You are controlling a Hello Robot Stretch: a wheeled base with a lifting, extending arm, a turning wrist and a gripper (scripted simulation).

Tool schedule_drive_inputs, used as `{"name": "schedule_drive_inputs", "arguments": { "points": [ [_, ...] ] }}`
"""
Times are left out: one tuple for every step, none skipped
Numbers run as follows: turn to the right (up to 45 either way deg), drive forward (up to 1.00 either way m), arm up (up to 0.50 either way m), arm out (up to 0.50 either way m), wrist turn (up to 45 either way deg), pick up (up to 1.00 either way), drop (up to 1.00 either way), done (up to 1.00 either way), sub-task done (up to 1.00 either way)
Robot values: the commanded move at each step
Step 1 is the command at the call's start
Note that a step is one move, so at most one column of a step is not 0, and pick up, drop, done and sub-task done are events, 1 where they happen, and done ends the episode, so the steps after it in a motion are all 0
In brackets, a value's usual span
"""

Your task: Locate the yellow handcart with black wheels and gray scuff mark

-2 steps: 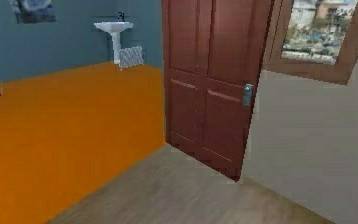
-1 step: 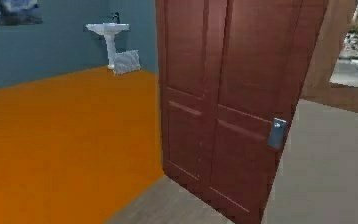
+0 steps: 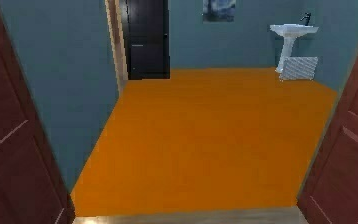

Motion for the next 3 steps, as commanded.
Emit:
{"name": "schedule_drive_inputs", "arguments": {
  "points": [
    [-9.0,0.0,0.0,0.0,0.0,0.0,0.0,0.0,0.0],
    [0.0,1.0,0.0,0.0,0.0,0.0,0.0,0.0,0.0],
    [0.0,1.0,0.0,0.0,0.0,0.0,0.0,0.0,0.0]
  ]
}}
